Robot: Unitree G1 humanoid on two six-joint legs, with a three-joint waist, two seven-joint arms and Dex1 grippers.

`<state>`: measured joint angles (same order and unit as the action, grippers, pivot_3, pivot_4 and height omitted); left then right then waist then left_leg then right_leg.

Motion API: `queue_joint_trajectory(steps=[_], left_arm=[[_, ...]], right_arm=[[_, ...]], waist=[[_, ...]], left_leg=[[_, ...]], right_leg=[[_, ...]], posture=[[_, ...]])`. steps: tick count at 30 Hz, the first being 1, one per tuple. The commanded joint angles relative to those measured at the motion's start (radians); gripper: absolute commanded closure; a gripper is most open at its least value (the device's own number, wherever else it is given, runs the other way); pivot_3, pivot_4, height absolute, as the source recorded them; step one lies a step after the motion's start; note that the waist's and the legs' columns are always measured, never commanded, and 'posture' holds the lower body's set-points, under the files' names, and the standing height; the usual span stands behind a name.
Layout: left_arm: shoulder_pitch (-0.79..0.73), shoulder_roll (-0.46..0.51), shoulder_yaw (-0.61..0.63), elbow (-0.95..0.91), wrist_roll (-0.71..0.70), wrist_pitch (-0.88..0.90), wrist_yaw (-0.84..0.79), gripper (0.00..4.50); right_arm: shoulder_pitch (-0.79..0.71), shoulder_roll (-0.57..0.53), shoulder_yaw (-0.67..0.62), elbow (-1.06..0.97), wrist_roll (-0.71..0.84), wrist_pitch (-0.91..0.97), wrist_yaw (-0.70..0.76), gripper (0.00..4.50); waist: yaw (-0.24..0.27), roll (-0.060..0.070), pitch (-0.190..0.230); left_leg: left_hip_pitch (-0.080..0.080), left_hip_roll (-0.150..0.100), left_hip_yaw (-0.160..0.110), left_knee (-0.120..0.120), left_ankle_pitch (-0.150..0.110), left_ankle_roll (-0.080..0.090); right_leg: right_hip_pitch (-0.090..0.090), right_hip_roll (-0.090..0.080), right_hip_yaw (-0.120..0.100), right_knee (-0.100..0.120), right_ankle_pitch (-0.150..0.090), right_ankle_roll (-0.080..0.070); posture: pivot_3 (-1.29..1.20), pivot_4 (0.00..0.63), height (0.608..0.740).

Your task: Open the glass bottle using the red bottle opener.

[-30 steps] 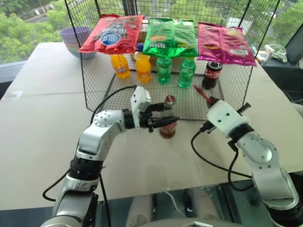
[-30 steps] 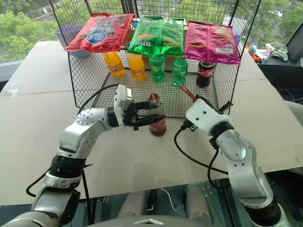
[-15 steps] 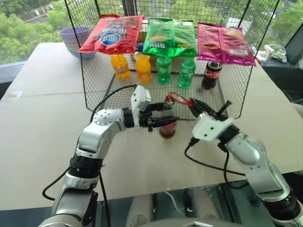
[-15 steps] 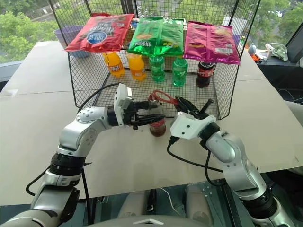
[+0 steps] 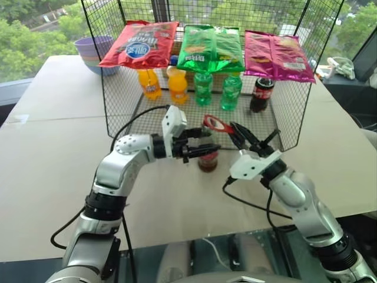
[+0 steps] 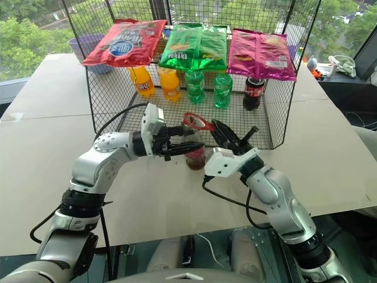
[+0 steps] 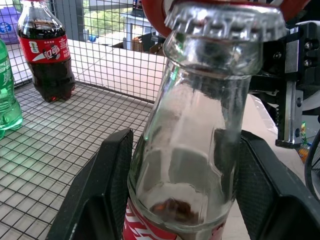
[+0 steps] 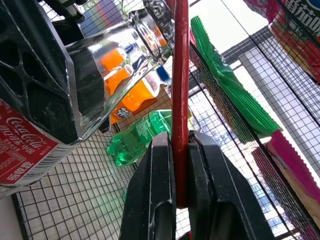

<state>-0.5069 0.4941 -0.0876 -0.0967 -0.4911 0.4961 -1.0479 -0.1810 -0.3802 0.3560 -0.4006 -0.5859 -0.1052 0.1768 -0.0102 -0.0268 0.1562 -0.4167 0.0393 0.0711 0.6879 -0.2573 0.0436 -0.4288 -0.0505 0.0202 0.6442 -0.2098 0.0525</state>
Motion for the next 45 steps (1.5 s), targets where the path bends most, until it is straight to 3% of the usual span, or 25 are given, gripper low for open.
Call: queue_joint_trajectory(steps=[1,10,18,31,45], left_arm=[[-0.045,-0.004,0.006,-0.029,-0.015,-0.006,-0.007,2.25],[-0.063,0.002,-0.006,-0.025,-0.008,0.002,-0.019,2.25],[-0.074,-0.006,-0.014,-0.013,0.000,-0.004,-0.024,2.25],[-0.086,-0.003,-0.025,0.025,0.056,-0.032,-0.046,2.25],[-0.067,0.000,-0.028,0.042,0.074,-0.063,-0.064,2.25]], right_arm=[[-0.001,0.022,0.060,0.067,-0.048,-0.061,-0.020,4.50],[-0.041,0.092,0.098,0.209,-0.182,-0.126,-0.153,4.50],[-0.036,0.090,0.103,0.241,-0.250,-0.148,-0.182,4.50],[-0.059,-0.056,0.018,0.067,-0.259,-0.081,0.033,4.50],[-0.143,-0.133,-0.045,0.013,-0.185,-0.075,0.175,4.50]], waist=[[0.000,0.000,0.000],[-0.001,0.000,0.000],[0.000,0.000,-0.001],[0.001,0.000,-0.001],[0.015,0.000,-0.001]], left_leg=[[0.000,0.000,0.000,0.000,0.000,0.000],[0.002,0.000,0.000,0.000,0.000,-0.001],[0.003,0.000,0.000,0.000,0.001,-0.001],[0.004,0.000,0.000,0.000,0.001,-0.001],[0.004,0.000,-0.001,0.000,0.001,-0.001]], right_leg=[[0.000,0.000,0.000,0.000,0.000,0.000],[0.001,0.000,0.001,0.001,0.000,0.000],[0.002,0.000,0.001,0.002,0.000,0.000],[0.003,0.000,0.001,0.003,0.000,0.000],[0.004,0.000,0.000,0.002,0.000,0.000]], posture=[[0.00,0.150,0.740],[0.00,0.150,0.740],[0.00,0.150,0.740],[0.00,0.150,0.740],[0.00,0.150,0.740]])
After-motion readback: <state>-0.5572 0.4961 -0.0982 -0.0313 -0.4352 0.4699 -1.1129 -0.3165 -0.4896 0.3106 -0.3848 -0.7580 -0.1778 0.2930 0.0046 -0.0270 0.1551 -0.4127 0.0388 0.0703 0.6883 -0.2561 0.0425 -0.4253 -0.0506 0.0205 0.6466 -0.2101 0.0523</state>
